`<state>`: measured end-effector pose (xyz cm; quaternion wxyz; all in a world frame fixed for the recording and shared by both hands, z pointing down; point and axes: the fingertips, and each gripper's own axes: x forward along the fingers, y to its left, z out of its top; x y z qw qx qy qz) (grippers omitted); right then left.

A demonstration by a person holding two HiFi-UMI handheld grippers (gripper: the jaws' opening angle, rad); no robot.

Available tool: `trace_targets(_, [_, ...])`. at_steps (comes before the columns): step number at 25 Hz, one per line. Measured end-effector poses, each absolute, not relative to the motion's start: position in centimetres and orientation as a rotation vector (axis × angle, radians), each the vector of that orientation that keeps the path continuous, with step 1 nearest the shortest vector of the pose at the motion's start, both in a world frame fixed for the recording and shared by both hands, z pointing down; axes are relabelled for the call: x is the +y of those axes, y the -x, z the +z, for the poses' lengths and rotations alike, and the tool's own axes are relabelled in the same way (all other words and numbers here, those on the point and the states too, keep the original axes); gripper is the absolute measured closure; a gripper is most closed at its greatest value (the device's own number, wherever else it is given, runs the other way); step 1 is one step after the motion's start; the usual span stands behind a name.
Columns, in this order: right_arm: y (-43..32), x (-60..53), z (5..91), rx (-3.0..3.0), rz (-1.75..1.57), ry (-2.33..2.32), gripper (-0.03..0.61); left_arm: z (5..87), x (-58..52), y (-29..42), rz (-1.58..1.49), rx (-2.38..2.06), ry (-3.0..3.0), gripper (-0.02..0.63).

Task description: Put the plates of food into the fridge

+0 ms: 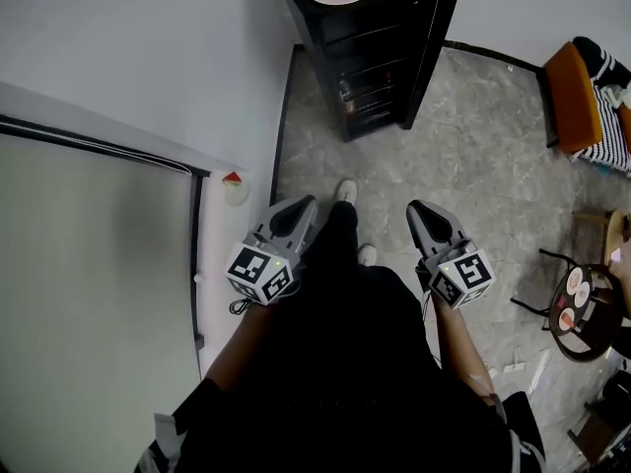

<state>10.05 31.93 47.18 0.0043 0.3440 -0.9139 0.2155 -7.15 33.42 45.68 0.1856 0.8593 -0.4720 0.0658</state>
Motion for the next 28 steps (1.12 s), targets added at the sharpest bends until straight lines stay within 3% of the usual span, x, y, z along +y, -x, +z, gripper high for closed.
trace_targets(28, [-5.4,11.8,48.3,-2.751,0.773,-1.129,0.541,48.4,12.3,11.9,0.113,-1.249,-2.405,0.591])
